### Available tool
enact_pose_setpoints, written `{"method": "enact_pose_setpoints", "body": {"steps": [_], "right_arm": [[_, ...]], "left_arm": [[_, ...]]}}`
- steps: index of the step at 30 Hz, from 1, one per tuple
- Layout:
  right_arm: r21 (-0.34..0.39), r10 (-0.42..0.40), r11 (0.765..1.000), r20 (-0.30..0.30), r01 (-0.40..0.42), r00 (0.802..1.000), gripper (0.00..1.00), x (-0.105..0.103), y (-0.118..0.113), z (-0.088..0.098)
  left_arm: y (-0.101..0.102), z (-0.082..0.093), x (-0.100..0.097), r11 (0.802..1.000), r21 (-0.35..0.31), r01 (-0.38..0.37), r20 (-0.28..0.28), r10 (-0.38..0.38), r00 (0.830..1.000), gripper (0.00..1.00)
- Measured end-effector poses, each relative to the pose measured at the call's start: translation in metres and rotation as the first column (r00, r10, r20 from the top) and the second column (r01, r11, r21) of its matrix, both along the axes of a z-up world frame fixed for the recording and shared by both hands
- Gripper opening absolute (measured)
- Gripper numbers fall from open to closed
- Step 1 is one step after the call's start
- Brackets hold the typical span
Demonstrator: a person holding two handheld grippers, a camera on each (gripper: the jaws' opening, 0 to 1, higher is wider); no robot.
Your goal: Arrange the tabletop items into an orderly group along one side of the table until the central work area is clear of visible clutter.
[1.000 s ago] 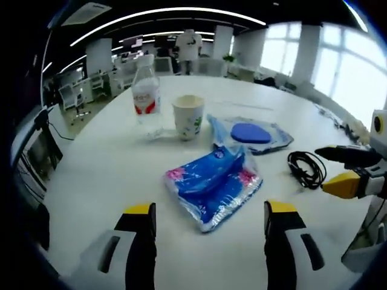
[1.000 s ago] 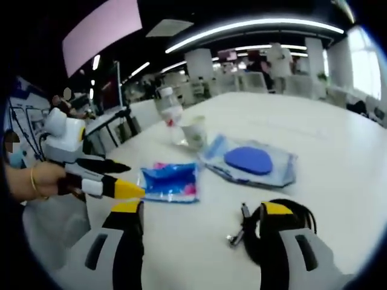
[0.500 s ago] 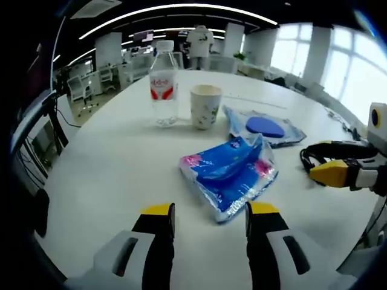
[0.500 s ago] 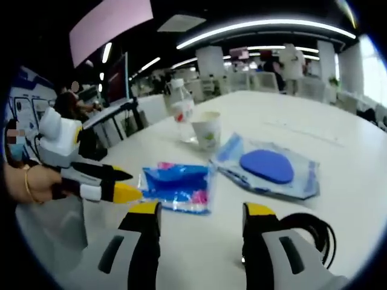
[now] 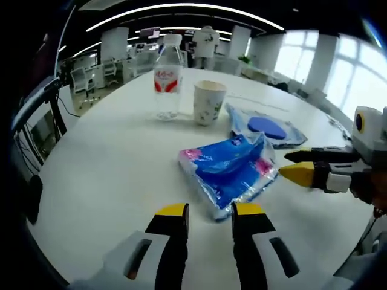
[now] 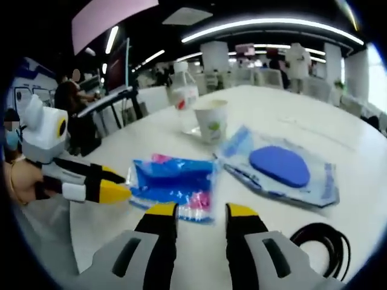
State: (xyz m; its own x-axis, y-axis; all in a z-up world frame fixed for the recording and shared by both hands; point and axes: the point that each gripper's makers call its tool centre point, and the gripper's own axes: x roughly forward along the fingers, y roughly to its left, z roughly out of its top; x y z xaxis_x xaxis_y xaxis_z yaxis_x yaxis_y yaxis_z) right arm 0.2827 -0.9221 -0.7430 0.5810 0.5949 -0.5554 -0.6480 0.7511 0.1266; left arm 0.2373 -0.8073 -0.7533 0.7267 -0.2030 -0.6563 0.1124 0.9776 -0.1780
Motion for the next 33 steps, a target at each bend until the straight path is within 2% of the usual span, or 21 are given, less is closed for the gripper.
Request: {"method": "enact_pose_setpoints", "body": {"steps": [5,12,17,21,25,33], "right_arm": [[-0.024,-0.004,1.000,-0.019,0.004,1.000,0.20,0.002,-0.001,-0.010],[-0.026,-0.007,1.000,-0.025,0.006,1.000,0.14,0.003,-0.001,-0.014],[-0.043,-0.009,0.999,-0.032,0.007,0.999,0.04,0.003,-0.002,-0.018],[-0.043,-0.005,0.999,-0.037,0.004,0.999,0.02,0.002,-0.001,-0.019],[-0.045,0.005,0.999,-0.040,-0.007,0.999,0.01,-0.001,0.000,-0.018],[-0.030,0.023,0.999,-0.061,-0.025,0.998,0.00,-0.008,0.000,-0.015]], "left_arm": [[0.001,-0.007,-0.003,1.000,-0.013,-0.003,-0.025,0.003,1.000,0.17],[0.001,-0.007,-0.001,0.999,-0.038,-0.013,-0.022,0.012,1.000,0.14],[-0.004,-0.008,-0.001,0.998,-0.058,-0.015,-0.029,0.013,0.999,0.09],[-0.005,-0.008,-0.002,0.998,-0.055,0.001,-0.030,-0.003,1.000,0.05],[-0.006,-0.008,-0.004,0.999,-0.015,0.037,-0.039,-0.038,0.999,0.03],[-0.004,0.000,-0.009,0.999,-0.039,0.027,-0.052,-0.029,0.998,0.02]]}}
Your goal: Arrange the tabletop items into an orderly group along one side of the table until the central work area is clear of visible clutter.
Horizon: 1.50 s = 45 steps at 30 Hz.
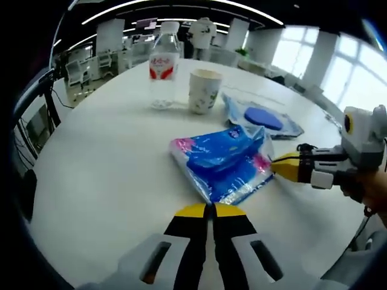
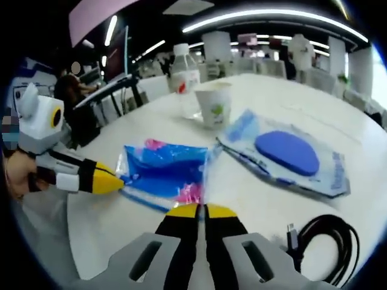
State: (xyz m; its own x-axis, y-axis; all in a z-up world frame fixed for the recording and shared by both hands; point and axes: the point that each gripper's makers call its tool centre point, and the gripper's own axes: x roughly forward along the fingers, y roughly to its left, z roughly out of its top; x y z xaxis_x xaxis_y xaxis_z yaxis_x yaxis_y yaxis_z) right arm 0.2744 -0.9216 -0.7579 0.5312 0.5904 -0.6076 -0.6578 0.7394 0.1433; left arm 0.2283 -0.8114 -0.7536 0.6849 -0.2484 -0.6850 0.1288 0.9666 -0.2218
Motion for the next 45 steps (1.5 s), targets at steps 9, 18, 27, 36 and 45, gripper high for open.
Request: {"method": "enact_pose_setpoints", "body": {"steps": [9,18,27,36,45], "right_arm": [[0.058,-0.028,0.998,-0.021,0.029,0.999,0.00,-0.007,-0.014,0.017],[0.084,-0.054,0.995,-0.008,0.055,0.998,0.00,-0.014,-0.031,0.036],[0.149,-0.112,0.982,-0.017,0.113,0.994,0.00,-0.018,-0.052,0.058],[0.200,-0.164,0.966,-0.023,0.166,0.986,0.00,-0.021,-0.072,0.077],[0.191,-0.233,0.954,-0.010,0.231,0.972,0.00,-0.023,-0.102,0.088]], "left_arm": [[-0.009,0.018,0.000,0.999,0.005,0.037,0.028,-0.037,0.999,0.02],[-0.023,0.041,0.006,0.994,-0.010,0.106,0.080,-0.105,0.991,0.02],[-0.042,0.060,0.012,0.985,-0.026,0.168,0.110,-0.164,0.980,0.02],[-0.063,0.072,0.018,0.974,-0.007,0.228,0.144,-0.225,0.964,0.02],[-0.093,0.083,0.030,0.957,-0.041,0.286,0.169,-0.275,0.946,0.02]]}}
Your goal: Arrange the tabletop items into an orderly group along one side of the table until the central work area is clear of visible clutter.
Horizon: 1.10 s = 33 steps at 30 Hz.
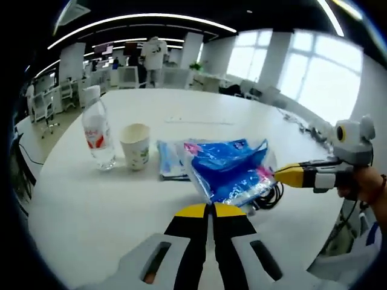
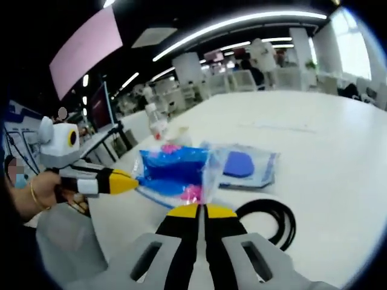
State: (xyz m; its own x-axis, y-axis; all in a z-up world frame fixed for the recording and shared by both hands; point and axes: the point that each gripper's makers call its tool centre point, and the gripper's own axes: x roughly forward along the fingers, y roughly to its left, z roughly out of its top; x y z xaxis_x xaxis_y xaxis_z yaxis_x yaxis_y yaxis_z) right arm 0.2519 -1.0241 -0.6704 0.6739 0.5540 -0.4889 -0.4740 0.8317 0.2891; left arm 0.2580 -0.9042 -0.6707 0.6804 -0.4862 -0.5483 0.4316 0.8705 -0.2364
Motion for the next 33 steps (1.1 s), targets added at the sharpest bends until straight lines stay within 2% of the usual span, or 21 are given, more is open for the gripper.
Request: {"method": "enact_pose_setpoints", "body": {"steps": [14,24,33], "right_arm": [[-0.030,-0.107,0.994,0.003,0.107,0.994,0.00,0.005,-0.044,0.001],[-0.064,-0.192,0.979,0.008,0.192,0.981,0.00,0.012,-0.078,-0.003],[-0.078,-0.241,0.967,0.022,0.242,0.970,0.00,0.020,-0.100,-0.005]], "left_arm": [[-0.045,0.003,0.016,0.996,-0.044,0.077,0.001,-0.077,0.997,0.02],[-0.082,-0.006,0.026,0.986,-0.070,0.150,0.016,-0.150,0.989,0.02],[-0.103,-0.013,0.035,0.980,-0.120,0.160,0.002,-0.161,0.987,0.02]]}}
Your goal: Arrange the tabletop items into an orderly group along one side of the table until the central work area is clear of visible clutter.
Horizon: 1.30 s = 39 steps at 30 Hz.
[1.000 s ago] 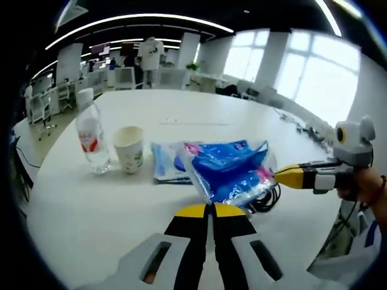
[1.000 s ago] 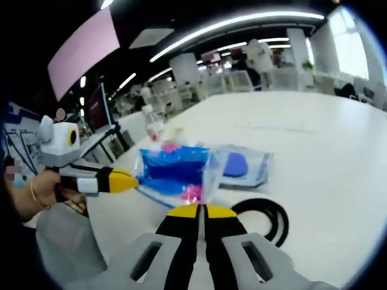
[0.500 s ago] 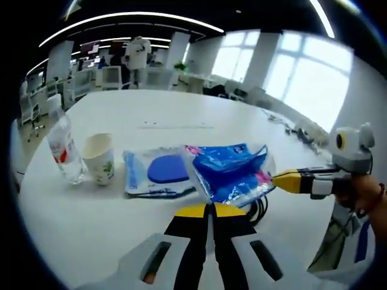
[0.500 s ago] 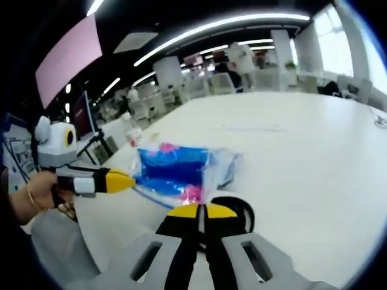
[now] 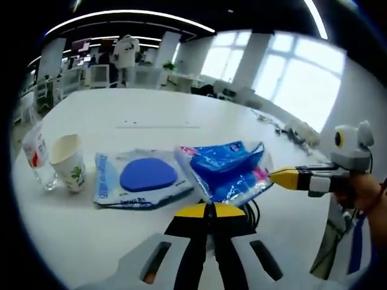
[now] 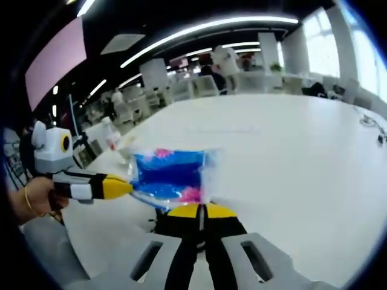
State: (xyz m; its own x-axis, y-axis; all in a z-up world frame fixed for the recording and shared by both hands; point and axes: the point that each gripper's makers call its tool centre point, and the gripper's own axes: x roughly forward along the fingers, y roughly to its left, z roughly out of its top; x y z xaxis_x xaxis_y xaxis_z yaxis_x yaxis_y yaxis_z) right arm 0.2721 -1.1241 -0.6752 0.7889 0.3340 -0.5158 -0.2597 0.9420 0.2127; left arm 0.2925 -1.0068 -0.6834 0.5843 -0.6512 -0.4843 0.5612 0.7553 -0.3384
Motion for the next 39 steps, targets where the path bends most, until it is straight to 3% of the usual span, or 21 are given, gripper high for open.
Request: {"method": "enact_pose_setpoints", "body": {"steps": [6,19,25,31,39], "right_arm": [[-0.012,-0.043,0.999,0.015,0.043,0.999,0.00,0.005,-0.016,0.002],[-0.027,-0.120,0.992,0.040,0.121,0.992,0.00,0.018,-0.047,0.001],[-0.060,-0.139,0.988,0.044,0.142,0.989,0.00,0.023,-0.062,-0.004],[-0.055,-0.156,0.986,0.046,0.159,0.987,0.00,0.027,-0.074,-0.006],[-0.054,-0.150,0.987,0.028,0.152,0.988,0.00,0.032,-0.080,-0.017]], "left_arm": [[-0.017,0.003,0.007,0.998,-0.060,0.005,0.002,-0.005,1.000,0.02],[-0.048,-0.012,0.022,0.986,-0.160,-0.038,-0.055,0.030,0.998,0.02],[-0.063,-0.022,0.027,0.970,-0.228,-0.086,-0.127,0.057,0.990,0.02],[-0.075,-0.023,0.036,0.952,-0.283,-0.112,-0.143,0.074,0.987,0.02],[-0.082,-0.036,0.044,0.942,-0.299,-0.154,-0.180,0.103,0.978,0.02]]}}
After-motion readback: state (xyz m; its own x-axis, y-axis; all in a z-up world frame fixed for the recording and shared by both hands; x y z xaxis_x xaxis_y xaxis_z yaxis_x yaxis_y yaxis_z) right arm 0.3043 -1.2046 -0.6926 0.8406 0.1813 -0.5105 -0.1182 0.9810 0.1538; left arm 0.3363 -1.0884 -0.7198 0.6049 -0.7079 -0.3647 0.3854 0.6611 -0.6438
